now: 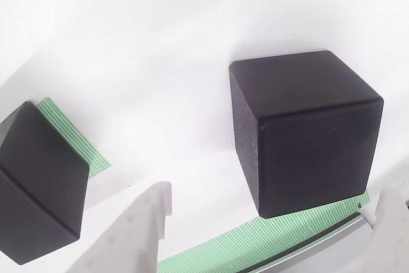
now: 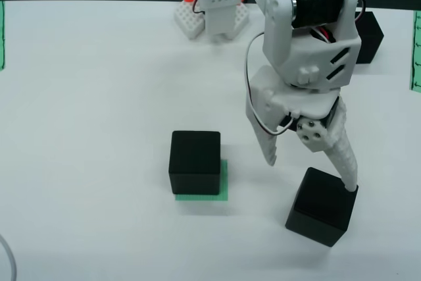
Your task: Stack 3 Blocks on the chosen place.
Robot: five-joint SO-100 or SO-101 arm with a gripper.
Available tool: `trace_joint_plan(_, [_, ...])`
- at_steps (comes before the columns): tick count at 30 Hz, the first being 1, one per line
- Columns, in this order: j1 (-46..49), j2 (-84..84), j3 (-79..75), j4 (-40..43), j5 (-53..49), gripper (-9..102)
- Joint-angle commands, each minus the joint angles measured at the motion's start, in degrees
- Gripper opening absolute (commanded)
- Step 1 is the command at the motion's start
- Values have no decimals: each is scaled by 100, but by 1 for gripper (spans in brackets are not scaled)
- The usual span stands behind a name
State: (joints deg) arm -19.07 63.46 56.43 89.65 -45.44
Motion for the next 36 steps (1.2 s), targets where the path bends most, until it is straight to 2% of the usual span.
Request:
trace_joint_plan(1, [35,-141,-387,44,-88,40])
trace_joint_plan(18, [9,-1160,-1266,44,-149,40])
trace_joint_plan(31, [-79,-510,-1143,44,-79,41])
trace_joint_plan(36, [-167,-642,-1134,26,-79,46])
